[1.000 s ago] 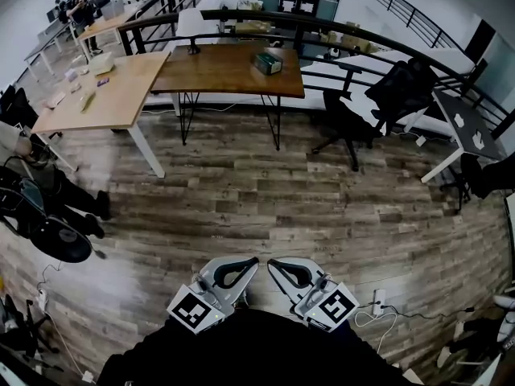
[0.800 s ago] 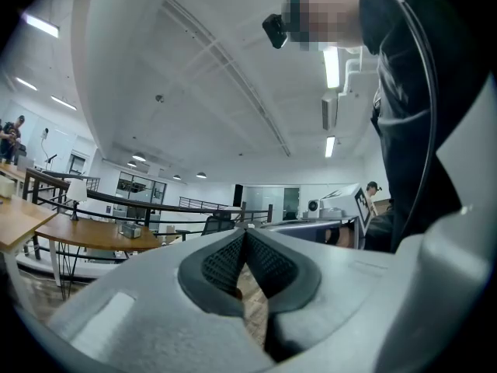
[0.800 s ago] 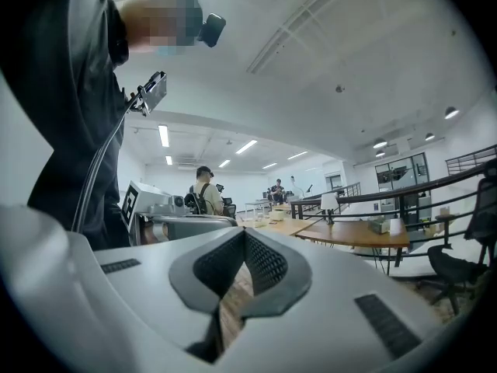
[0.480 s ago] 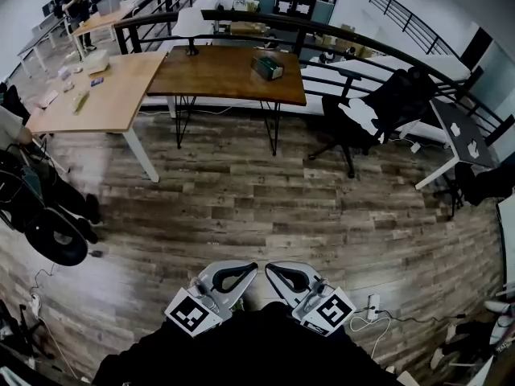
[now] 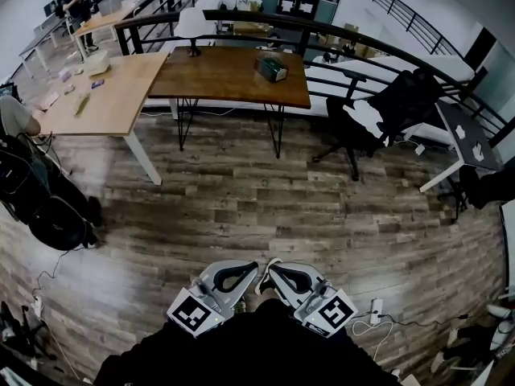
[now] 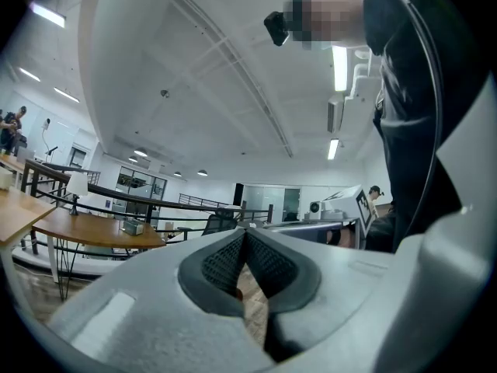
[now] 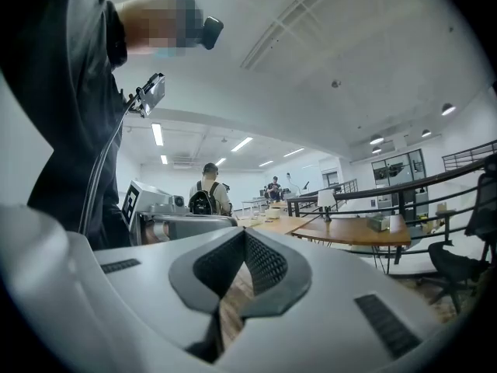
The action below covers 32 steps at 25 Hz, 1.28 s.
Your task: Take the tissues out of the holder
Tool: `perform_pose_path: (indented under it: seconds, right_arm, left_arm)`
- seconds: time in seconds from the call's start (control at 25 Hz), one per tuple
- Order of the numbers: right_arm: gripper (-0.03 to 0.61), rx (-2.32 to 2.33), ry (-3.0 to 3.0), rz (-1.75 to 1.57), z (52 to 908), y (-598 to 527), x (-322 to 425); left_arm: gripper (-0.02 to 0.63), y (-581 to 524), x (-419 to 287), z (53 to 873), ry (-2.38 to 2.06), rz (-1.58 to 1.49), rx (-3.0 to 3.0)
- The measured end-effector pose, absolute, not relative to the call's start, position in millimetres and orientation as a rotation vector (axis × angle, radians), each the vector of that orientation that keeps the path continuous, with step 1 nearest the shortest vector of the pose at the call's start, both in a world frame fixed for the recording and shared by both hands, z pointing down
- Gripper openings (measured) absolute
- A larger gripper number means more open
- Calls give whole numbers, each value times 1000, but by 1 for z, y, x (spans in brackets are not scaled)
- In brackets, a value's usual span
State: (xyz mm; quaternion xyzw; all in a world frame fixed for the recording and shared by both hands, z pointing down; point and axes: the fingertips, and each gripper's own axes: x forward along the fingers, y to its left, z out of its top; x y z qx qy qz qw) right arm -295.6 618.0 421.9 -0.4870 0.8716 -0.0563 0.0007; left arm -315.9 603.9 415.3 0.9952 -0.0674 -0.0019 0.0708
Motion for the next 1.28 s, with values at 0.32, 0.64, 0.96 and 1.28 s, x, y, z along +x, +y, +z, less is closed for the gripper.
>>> perform_pose_path:
  seconds: [0.32,0.64,0.96,1.28]
  right_arm:
    - [5,-1510,2741,-144,416,573,-262]
    - [5,-1471,2752,-128,413,530,-214]
    - [5,-1447,2756,-144,411,493,-169]
    - [5,-1400,2779,-129,410,466,-127]
  left_arm:
    - [11,562,-286,408,-265,-2,2994]
    - [11,520,-235,404,-284,-3,3001]
    - [11,484,-191,401,-338,-2,3010]
    - [11,458,-148,398,-387,5,3007]
